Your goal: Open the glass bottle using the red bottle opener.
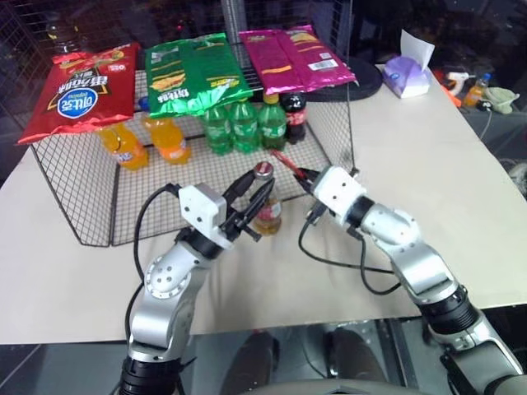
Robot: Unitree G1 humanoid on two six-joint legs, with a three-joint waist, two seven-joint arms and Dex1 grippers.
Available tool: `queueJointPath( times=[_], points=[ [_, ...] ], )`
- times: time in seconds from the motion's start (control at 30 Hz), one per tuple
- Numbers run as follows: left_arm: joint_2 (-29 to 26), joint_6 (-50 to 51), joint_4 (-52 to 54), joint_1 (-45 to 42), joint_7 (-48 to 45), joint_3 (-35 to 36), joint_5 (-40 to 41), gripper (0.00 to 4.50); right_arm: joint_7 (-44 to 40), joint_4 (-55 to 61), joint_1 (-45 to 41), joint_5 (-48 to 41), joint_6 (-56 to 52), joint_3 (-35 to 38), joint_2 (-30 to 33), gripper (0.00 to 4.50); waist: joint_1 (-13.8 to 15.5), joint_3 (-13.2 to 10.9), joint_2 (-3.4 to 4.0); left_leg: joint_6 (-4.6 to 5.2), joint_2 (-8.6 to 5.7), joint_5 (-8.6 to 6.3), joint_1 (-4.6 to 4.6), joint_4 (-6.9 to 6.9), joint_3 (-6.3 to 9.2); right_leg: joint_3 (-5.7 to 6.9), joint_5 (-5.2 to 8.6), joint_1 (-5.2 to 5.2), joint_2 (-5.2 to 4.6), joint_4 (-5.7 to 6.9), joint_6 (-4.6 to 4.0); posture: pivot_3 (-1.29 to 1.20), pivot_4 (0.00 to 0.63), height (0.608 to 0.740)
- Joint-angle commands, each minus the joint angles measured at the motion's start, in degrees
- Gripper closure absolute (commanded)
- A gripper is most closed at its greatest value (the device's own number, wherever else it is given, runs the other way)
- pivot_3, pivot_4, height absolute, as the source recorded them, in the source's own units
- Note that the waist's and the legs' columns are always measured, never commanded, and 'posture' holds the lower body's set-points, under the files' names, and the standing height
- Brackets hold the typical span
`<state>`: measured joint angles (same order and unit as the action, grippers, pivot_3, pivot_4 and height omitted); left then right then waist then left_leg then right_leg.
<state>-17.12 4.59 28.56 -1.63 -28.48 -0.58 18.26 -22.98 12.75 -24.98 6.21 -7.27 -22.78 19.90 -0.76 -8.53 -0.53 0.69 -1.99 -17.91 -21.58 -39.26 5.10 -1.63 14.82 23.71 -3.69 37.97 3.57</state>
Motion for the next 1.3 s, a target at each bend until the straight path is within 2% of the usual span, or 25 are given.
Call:
queueJointPath(
  times=[0.03,0.3,0.47,0.67,0.83,1.3],
  points=[
    [-0.41,1.36,-1.24,0.63,-0.08,-1.08,-0.45,3.61,0.46,-1.68,-0.77,3.8,8.71,-1.63,-0.76,4.5,-0.01,0.0,0.01,0.0,0.01,0.0,0.0,0.01,0.0,0.0,0.0,0.0,0.0,0.0,0.0,0.0,0.15,0.74],
    [-0.32,1.96,-1.47,-0.31,0.43,-0.65,-0.22,3.61,4.35,-7.56,-1.46,11.68,20.82,-1.92,-1.58,4.5,-0.02,0.02,0.01,-0.01,0.01,0.0,0.03,0.0,-0.01,-0.01,0.0,-0.02,0.01,0.01,0.0,0.0,0.15,0.74],
    [-0.36,2.21,-1.98,-1.01,0.34,-0.68,-0.28,3.61,8.14,-13.41,-3.23,20.79,29.09,-3.91,0.26,4.5,-0.03,0.05,0.05,-0.01,0.0,0.01,0.07,0.0,-0.03,-0.02,0.0,-0.05,0.02,0.02,-0.01,0.0,0.15,0.74],
    [-0.32,2.44,-2.61,-1.81,0.04,-0.78,-0.31,3.61,16.71,-20.12,-6.35,29.92,37.07,-4.73,0.15,4.5,-0.07,0.08,0.06,-0.01,0.0,0.01,0.5,0.09,-0.14,-0.13,0.01,-0.39,0.04,0.02,-0.02,0.0,0.15,0.74],
    [-0.42,2.25,-2.96,-1.95,-0.03,-0.9,-0.44,3.61,20.73,-22.09,-9.43,35.78,39.83,-4.38,1.19,4.5,-0.13,0.08,0.06,-0.01,0.02,0.0,0.88,0.13,-0.17,-0.17,0.01,-0.7,0.08,0.01,-0.02,0.0,0.15,0.74],
    [-0.35,2.03,-3.29,-2.25,0.08,-1.25,-0.79,3.61,23.35,-28.42,-15.83,36.42,45.16,-1.39,5.84,4.5,-0.09,0.07,0.08,-0.01,0.04,0.01,0.86,0.12,-0.17,-0.2,0.01,-0.7,0.08,0.01,-0.03,0.0,0.15,0.74]
  ],
)
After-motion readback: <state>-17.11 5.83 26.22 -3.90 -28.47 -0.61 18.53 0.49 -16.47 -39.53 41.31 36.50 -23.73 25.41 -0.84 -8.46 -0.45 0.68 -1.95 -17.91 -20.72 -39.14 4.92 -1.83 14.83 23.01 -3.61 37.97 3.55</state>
